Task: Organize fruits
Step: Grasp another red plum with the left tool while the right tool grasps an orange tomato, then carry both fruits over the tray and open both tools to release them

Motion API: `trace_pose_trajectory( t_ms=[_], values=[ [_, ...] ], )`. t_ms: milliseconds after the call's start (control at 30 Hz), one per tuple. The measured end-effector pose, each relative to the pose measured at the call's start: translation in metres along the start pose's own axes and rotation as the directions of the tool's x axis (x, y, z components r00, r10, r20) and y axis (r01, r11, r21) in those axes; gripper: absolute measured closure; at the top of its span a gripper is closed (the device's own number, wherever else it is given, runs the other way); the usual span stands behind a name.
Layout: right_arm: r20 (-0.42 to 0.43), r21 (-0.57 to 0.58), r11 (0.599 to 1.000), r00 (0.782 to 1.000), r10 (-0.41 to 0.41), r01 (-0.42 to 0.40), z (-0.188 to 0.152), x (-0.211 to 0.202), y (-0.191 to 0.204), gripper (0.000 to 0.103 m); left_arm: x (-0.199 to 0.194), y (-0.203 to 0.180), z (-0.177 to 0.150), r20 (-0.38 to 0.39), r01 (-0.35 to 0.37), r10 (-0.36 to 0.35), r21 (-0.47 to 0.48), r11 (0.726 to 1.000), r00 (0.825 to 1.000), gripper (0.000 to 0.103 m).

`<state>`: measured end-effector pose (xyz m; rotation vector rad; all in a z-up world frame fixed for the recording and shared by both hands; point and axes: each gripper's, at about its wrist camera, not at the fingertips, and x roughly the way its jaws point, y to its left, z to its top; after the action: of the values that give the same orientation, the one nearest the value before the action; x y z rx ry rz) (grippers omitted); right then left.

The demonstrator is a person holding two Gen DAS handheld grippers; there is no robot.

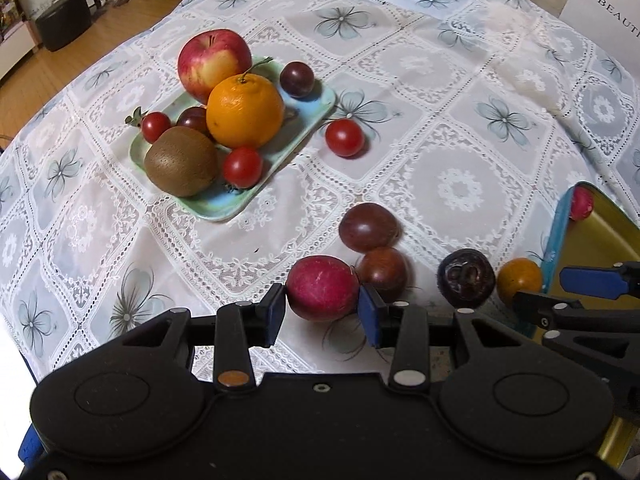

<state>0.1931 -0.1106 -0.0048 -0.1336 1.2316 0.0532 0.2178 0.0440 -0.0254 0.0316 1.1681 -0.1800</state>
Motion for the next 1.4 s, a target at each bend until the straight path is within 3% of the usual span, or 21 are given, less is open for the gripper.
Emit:
trace_pose_trajectory(
  t_ms=[233,500,1000,1067,1100,1200,1400],
  values=[
    [-0.016,-0.069,0.998,1.000,-0.015,0.014,0.004,0.019,0.005,0.059,0.003,0.008,0.002,-0.007,-0.008,0.008,-0.021,1.000,1.000,0.054],
    [0.008,-0.165,0.979,0.993,-0.117,0.117,0.010,0.035,0.011,0.056,0.007,0.011,0.003,-0.015,-0.014,0.013,-0.028,1.000,1.000,0.054],
    [-0.033,-0.264,0.959,0.993,-0.116,0.104,0.014,0.052,0.010,0.055,0.011,0.014,0.005,-0.022,-0.020,0.019,-0.041,0.999,1.000,0.054],
    [-0.051,-0.249,0.964,0.992,-0.112,0.096,0.017,0.054,0.009,0.056,0.011,0.015,0.006,-0.023,-0.024,0.023,-0.044,0.999,0.999,0.054],
    [-0.061,-0.234,0.968,0.992,-0.111,0.094,0.018,0.054,0.007,0.066,0.011,0.015,0.006,-0.022,-0.025,0.024,-0.043,0.999,0.999,0.054],
    [-0.072,-0.200,0.977,0.993,-0.093,0.077,0.021,0.053,0.004,0.065,0.009,0.015,0.005,-0.016,-0.034,0.033,-0.041,0.999,0.999,0.054],
    [0.022,-0.070,0.996,0.999,-0.045,0.047,0.014,0.015,-0.010,0.065,-0.002,0.010,0.002,0.005,-0.037,0.037,-0.037,0.999,0.999,0.054]
  ],
)
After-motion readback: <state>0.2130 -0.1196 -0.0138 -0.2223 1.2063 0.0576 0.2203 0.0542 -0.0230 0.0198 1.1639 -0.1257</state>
